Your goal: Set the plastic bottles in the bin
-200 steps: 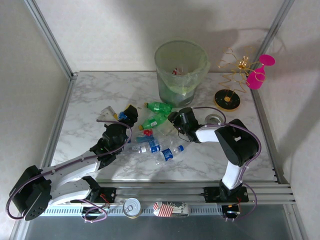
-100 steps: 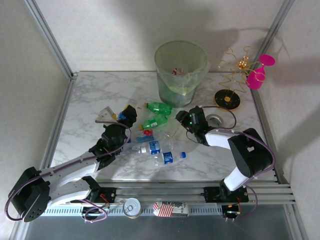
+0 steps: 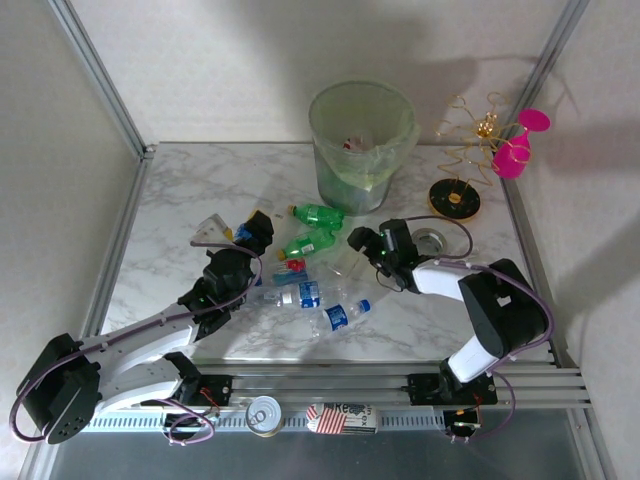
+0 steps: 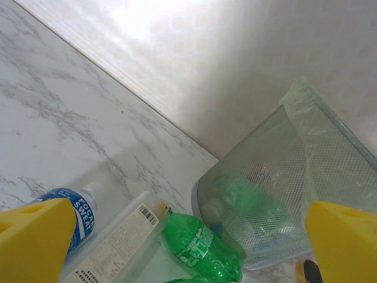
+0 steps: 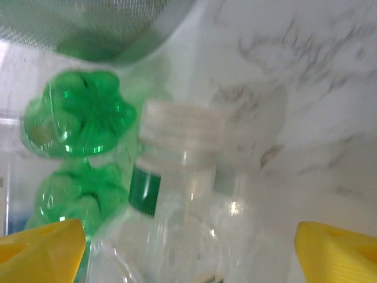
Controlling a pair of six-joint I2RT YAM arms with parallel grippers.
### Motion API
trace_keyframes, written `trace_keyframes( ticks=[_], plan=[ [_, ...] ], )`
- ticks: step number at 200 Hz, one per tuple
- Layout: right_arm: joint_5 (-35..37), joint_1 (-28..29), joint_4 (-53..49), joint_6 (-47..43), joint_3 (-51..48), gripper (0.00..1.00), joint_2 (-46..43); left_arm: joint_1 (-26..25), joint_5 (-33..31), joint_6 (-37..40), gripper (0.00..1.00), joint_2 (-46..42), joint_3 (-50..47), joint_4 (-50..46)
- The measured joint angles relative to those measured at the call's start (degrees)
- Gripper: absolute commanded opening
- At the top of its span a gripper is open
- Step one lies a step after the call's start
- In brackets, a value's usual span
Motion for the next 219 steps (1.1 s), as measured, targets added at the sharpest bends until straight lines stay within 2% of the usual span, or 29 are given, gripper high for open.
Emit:
trace_keyframes(
  ticks=[40, 114, 138, 168, 219],
  plan=[
    [1.3, 4.5, -3.8, 0.6, 2.0, 0.95, 0.7, 0.0, -0.2, 0.0, 1.00, 0.2, 0.0, 0.0],
    [5.5, 6.4, -8.5, 0.2, 9.7, 0.90, 7.6, 0.0, -0.8, 0.0, 1.00, -0.1, -0.5, -0.1],
    [7.3, 6.8, -10.6, -0.2, 11.0, 0.81, 8.4, 0.0, -1.4, 0.0, 1.00, -0.5, -0.8, -0.3],
    [8.3, 6.9, -10.9, 0.0, 10.9, 0.65, 8.4, 0.0, -1.8, 0.0, 1.00, -0.7, -0.9, -0.4],
    [8.3, 7.1, -8.9, 0.1, 9.2, 0.55, 7.1, 0.0, -1.9, 0.0, 0.99, -0.7, -1.0, -0.4]
  ],
)
